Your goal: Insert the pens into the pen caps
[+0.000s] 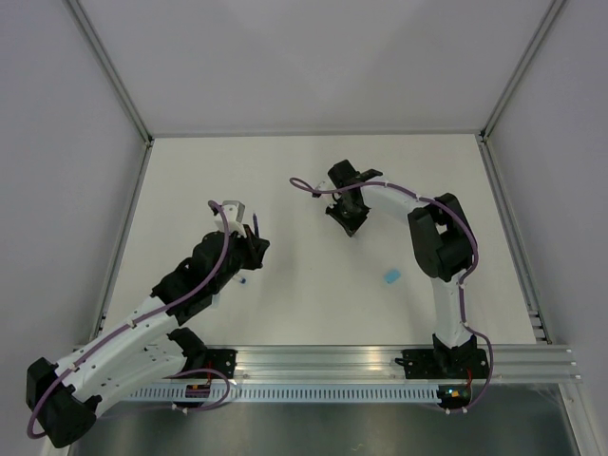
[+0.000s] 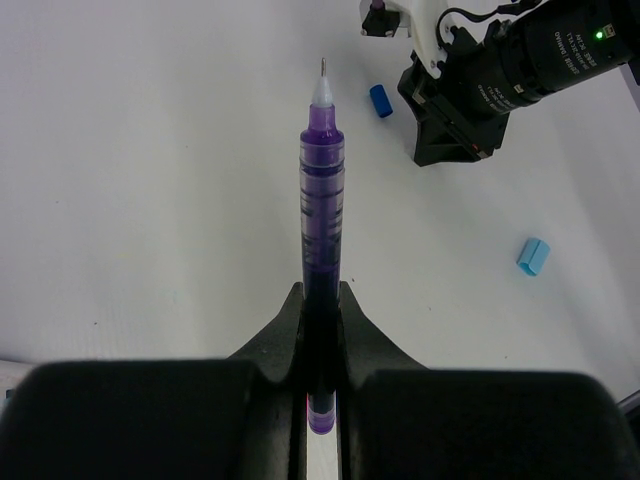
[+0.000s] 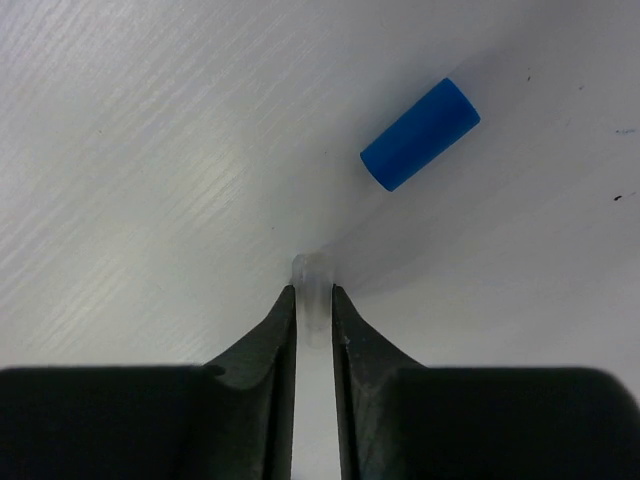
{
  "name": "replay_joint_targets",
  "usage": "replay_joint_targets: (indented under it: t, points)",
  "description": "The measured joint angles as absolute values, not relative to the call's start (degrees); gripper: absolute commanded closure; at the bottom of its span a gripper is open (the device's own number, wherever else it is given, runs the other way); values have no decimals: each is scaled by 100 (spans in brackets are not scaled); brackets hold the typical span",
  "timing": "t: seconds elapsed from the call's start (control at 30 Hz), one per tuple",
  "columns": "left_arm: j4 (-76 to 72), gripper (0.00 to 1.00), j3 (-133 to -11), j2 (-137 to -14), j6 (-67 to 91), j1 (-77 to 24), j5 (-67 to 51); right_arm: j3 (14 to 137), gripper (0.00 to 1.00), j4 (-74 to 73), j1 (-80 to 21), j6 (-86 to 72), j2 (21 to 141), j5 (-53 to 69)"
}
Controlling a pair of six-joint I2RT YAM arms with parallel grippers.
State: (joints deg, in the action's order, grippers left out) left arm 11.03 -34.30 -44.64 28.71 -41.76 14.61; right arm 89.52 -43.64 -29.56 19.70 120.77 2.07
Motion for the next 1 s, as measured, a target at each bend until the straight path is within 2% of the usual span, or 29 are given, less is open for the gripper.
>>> replay_joint_targets:
  t: [0.07, 0.1, 0.13, 0.73, 1.0]
  points:
    - [1103, 98, -3430, -4456, 2871, -4176, 1461, 8952, 90, -4368, -2958, 1944, 12077, 174]
    - [1103, 98, -3430, -4458, 2871, -4176, 1461, 8952, 97, -4370, -2956, 1918, 12077, 167]
    - [1100, 98, -3430, -4458, 2871, -4176, 1459, 8949, 100, -4370, -2958, 1907, 12077, 161]
    - [762, 98, -3238, -4845, 2867, -4176, 794, 8543, 100, -4034, -2967, 856, 11747, -30]
    - [266, 98, -3120, -4965, 2862, -4176, -115, 8195, 100, -3485, -2902, -259, 10606, 25]
